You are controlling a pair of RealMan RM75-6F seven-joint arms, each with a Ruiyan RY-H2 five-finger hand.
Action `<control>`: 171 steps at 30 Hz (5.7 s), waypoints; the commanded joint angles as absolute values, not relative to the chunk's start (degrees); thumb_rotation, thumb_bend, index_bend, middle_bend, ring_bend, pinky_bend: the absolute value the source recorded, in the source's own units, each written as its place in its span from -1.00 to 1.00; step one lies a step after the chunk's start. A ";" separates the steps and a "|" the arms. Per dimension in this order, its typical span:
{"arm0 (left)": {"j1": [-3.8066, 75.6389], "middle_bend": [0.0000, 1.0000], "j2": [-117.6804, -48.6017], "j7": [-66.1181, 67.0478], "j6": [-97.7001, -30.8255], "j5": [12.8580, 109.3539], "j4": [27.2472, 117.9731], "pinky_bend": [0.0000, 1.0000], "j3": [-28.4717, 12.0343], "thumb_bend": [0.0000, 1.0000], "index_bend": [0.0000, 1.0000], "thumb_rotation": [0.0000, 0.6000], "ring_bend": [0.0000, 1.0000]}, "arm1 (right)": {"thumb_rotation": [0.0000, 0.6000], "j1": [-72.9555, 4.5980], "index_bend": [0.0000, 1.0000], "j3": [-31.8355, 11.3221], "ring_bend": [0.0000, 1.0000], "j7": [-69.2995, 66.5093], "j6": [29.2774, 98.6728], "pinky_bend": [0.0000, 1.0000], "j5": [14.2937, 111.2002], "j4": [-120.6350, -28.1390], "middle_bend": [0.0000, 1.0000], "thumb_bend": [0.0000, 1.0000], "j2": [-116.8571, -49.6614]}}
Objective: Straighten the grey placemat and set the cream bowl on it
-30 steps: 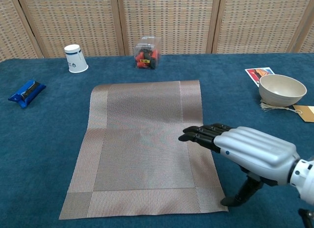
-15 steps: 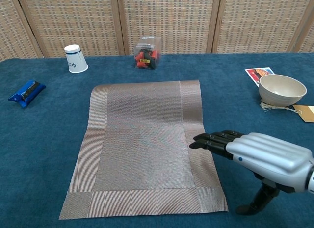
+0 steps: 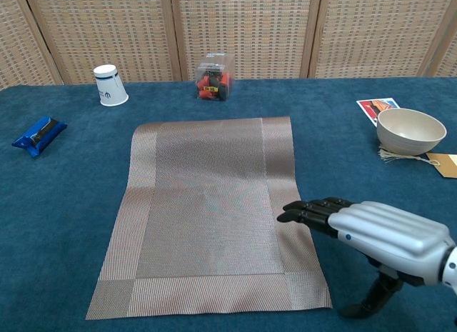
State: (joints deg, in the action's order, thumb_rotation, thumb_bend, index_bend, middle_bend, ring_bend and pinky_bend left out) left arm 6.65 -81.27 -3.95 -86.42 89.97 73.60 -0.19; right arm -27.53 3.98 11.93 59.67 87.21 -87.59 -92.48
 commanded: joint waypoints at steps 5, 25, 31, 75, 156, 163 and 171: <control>6.66 -1.00 -81.25 -4.41 -86.47 89.89 73.51 -1.00 -0.30 -0.57 -0.72 1.00 -1.00 | 1.00 -27.31 -1.00 3.46 -1.00 8.88 61.76 -1.00 89.46 -84.23 -1.00 -0.92 -95.23; 7.07 -1.00 -81.53 -4.50 -83.89 88.14 73.13 -1.00 -0.38 -0.57 -0.71 1.00 -1.00 | 1.00 -27.28 -0.23 3.23 -1.00 2.35 64.88 -1.00 93.19 -78.31 -0.99 -0.41 -100.95; 7.08 -1.00 -81.53 -4.53 -83.65 87.69 73.18 -1.00 -0.58 -0.57 -0.71 1.00 -1.00 | 1.00 -26.65 0.04 2.75 -1.00 0.68 68.13 -1.00 94.68 -75.50 -0.79 -0.41 -103.20; 7.23 -1.00 -81.75 -4.32 -83.04 87.13 73.27 -1.00 -0.72 -0.56 -0.70 1.00 -1.00 | 1.00 -25.89 0.42 3.25 -1.00 -0.64 69.08 -1.00 94.78 -74.66 -0.59 0.35 -104.36; 10.77 -1.00 -81.27 6.84 -83.27 89.19 80.88 -1.00 -3.51 -0.85 -0.73 1.00 -1.00 | 1.00 -9.45 -1.00 -9.26 -1.00 -5.94 87.81 -1.00 78.20 -89.26 -1.00 -0.60 -68.15; 16.00 -1.00 -81.49 15.96 -79.50 88.15 86.49 -1.00 -7.76 -0.89 -0.79 1.00 -1.00 | 1.00 -9.11 -1.00 -8.43 -1.00 -7.21 88.27 -1.00 81.04 -88.95 -1.00 -0.60 -67.97; 24.18 -1.00 -85.02 28.09 -72.51 84.32 87.68 -1.00 -12.96 -0.89 -0.80 1.00 -1.00 | 1.00 -8.68 -1.00 -8.65 -1.00 -9.98 87.83 -1.00 81.62 -89.36 -1.00 -0.61 -66.94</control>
State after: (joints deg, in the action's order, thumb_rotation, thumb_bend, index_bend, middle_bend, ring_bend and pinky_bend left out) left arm 21.64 -83.52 25.39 -74.97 85.86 87.48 -11.25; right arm -8.76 -8.56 -9.81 87.86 81.63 -89.27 -67.08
